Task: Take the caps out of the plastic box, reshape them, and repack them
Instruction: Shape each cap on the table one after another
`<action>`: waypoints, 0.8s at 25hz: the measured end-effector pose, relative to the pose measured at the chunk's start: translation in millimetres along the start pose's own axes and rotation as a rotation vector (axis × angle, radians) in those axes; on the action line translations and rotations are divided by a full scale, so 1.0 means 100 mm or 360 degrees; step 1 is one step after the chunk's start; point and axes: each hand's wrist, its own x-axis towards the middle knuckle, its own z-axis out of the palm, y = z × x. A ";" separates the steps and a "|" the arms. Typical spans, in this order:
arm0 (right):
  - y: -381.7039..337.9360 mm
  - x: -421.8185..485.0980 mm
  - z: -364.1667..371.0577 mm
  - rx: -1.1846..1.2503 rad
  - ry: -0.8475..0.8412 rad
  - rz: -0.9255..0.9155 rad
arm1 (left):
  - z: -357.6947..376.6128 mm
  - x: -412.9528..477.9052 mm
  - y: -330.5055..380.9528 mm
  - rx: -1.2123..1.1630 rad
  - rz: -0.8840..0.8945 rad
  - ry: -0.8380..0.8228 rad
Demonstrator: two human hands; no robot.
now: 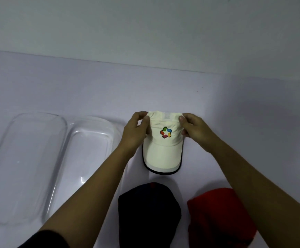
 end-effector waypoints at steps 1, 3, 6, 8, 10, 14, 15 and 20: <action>0.02 0.00 0.05 0.0070 0.0032 0.0029 | 0.00 0.03 0.01 -0.0026 0.0003 -0.0004; 0.06 0.01 0.09 0.0119 0.0073 0.0053 | 0.00 0.09 0.01 -0.0027 0.0041 -0.0024; 0.11 0.03 0.11 0.0183 0.0144 0.0151 | -0.01 0.15 -0.01 0.0088 0.0091 0.0005; 0.11 0.05 0.11 0.0224 0.0188 0.0195 | -0.01 0.17 -0.04 0.0215 0.0116 0.0013; 0.10 0.04 0.10 0.0133 0.0182 0.0147 | -0.02 0.18 -0.07 0.0262 0.0140 0.0014; 0.02 0.01 0.03 -0.0052 0.0050 -0.0021 | -0.05 0.17 -0.02 0.0344 0.0204 -0.0060; 0.02 0.02 0.02 -0.0135 0.0064 -0.0030 | -0.04 0.17 -0.01 0.0400 0.0230 -0.0049; -0.06 0.04 -0.02 -0.0399 0.0151 -0.0241 | -0.07 0.16 0.04 0.0486 0.0331 -0.0052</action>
